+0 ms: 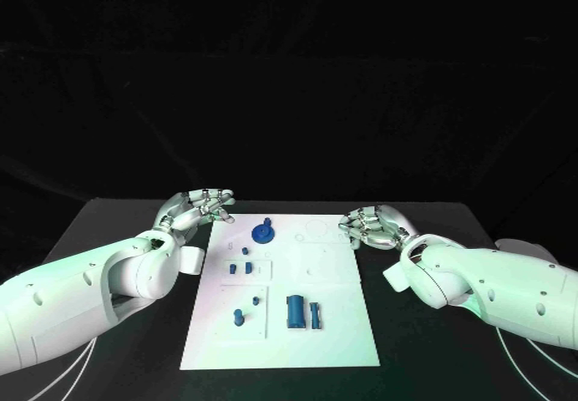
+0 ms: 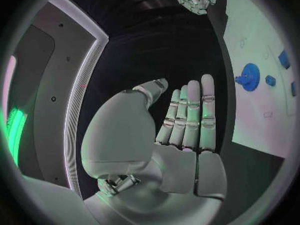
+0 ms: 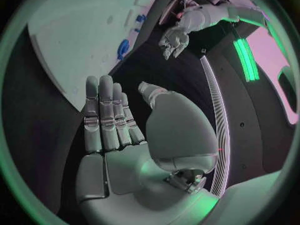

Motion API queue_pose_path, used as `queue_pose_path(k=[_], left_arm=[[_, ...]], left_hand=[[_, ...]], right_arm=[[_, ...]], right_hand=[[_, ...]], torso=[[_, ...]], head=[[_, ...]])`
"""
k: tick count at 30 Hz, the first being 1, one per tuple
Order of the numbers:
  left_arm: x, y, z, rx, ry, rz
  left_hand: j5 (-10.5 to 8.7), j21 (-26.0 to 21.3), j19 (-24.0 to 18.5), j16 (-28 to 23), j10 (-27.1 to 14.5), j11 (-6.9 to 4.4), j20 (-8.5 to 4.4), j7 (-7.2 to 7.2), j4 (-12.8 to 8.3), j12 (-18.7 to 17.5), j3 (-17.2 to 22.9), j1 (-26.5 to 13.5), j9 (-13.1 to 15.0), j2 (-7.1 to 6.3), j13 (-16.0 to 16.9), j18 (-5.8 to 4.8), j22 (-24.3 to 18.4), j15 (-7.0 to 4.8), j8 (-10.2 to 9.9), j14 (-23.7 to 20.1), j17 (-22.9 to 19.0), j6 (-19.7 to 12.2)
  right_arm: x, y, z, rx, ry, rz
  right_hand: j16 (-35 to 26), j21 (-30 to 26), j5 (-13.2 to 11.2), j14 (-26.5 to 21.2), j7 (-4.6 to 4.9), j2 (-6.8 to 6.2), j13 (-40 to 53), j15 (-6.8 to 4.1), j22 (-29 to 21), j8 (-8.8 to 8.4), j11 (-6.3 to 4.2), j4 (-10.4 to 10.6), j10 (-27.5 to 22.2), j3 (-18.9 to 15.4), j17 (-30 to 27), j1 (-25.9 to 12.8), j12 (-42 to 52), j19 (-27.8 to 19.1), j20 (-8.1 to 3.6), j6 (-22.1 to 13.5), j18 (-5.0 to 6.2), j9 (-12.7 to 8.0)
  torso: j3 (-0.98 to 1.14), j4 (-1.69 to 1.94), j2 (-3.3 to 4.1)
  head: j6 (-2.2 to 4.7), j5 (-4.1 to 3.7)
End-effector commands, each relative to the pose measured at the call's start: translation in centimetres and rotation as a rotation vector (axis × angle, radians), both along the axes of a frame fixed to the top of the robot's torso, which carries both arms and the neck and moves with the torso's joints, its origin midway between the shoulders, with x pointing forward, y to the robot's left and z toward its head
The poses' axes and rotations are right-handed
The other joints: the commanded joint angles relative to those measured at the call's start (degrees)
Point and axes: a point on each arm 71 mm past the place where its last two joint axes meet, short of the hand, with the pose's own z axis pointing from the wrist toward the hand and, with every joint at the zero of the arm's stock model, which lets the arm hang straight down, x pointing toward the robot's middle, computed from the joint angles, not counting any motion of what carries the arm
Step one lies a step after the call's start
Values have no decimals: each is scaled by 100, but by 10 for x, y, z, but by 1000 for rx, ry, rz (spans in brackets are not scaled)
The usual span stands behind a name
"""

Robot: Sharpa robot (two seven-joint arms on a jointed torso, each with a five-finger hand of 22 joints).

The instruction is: Assemble the parts on the task board

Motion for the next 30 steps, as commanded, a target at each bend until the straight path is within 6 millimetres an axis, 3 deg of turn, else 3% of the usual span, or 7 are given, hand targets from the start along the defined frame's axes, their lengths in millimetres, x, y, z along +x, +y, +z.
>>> queue_pose_path(k=[1, 10, 11, 17, 18, 20, 30], left_arm=[[4, -1, -3, -56, 3, 34], [12, -6, -13, -43, -2, 95], [11, -8, -13, -32, 17, 51], [8, -12, -12, -20, 15, 64], [7, -15, -12, -14, 13, 71], [4, -19, -11, -3, 10, 84], [-20, -50, -1, 79, -17, 177]], left_hand=[[-12, -538, -258, -696, -31, 57, 113, 1, 60, -141, 26, -32, -33, -4, -115, 36, -322, 103, -28, -292, -309, -120], [-19, -2575, -673, -3136, -67, 316, 640, -78, 126, -1281, -84, 72, -146, 0, -224, 52, -1653, 535, -281, -785, -1106, -221], [-1145, -3928, -5106, -5660, -5329, -854, -997, -1208, -620, -2274, -2821, -2288, -1110, 1110, -581, -974, -2452, -486, -1873, -4985, -1554, -4876], [-1145, -3928, -5106, -5660, -5329, -854, -997, -1208, -620, -2274, -2821, -3199, -1110, 1110, -581, -974, -2452, -486, -1873, -4985, -1554, -4876], [-1145, -3928, -5106, -5660, -5329, -854, -997, -1208, -620, -2274, -2821, -3427, -1110, 1110, -581, -974, -2452, -486, -1873, -4985, -1554, -4876], [-1145, -3928, -5106, -5660, -5329, -854, -997, -1208, -620, -2274, -2821, -7694, -1110, 1110, -581, -974, -2452, -486, -1873, -4985, -1554, -4876], [-1145, -3928, -5106, -5660, -5329, -854, -997, -1208, -620, -2274, -2821, -7694, -1110, 1110, -581, -974, -2452, -486, -1873, -4985, -1554, -4876]], right_arm=[[12, -1, -1, 237, 33, -4], [31, 1, -3, 313, 16, -17], [30, -2, -5, 206, 22, -50], [27, 3, -2, 231, 13, -70], [25, 6, -1, 244, 9, -82], [21, 11, 2, 268, 1, -102], [-9, 41, 27, 402, -24, -245]], right_hand=[[-621, -381, -71, -350, 92, -2, -509, 161, -367, -118, 86, -48, -69, 76, -331, 53, -399, -253, 125, -38, 14, -126], [-2128, -764, -71, -336, 153, 149, -2550, 386, -2175, -607, 260, -552, 217, 117, -1429, -117, -1477, -548, 539, 144, 162, -727], [-3755, -1122, -652, -5752, -1131, 771, -3977, -431, -5886, -1576, -774, -1241, -5275, -2490, -3127, -2188, -2152, -5437, -927, -4357, -886, -3288], [-3755, -1122, -652, -5752, -1131, 771, -3977, -431, -5886, -1576, -774, -1241, -5275, -2490, -3127, -3049, -2152, -5437, -927, -4357, -886, -3288], [-3755, -1122, -652, -5752, -1131, 771, -3977, -431, -5886, -1576, -774, -1241, -5275, -2490, -3127, -7105, -2152, -5437, -927, -4357, -886, -3288], [-3755, -1122, -652, -5752, -1131, 771, -3977, -431, -5886, -1576, -774, -1241, -5275, -2490, -3127, -7105, -2152, -5437, -927, -4357, -886, -3288], [-3755, -1122, -652, -5752, -1131, 771, -3977, -431, -5886, -1576, -774, -1241, -5275, -2490, -3127, -7105, -2152, -5437, -927, -4357, -886, -3288]], torso=[[-2, -35, -114], [49, -32, -158], [22, -30, -134], [89, 1, -238], [125, 19, -295], [179, 44, -379], [241, 74, -477]], head=[[161, 51], [307, 139], [260, 111], [334, 125], [375, 132], [436, 144], [505, 157]])
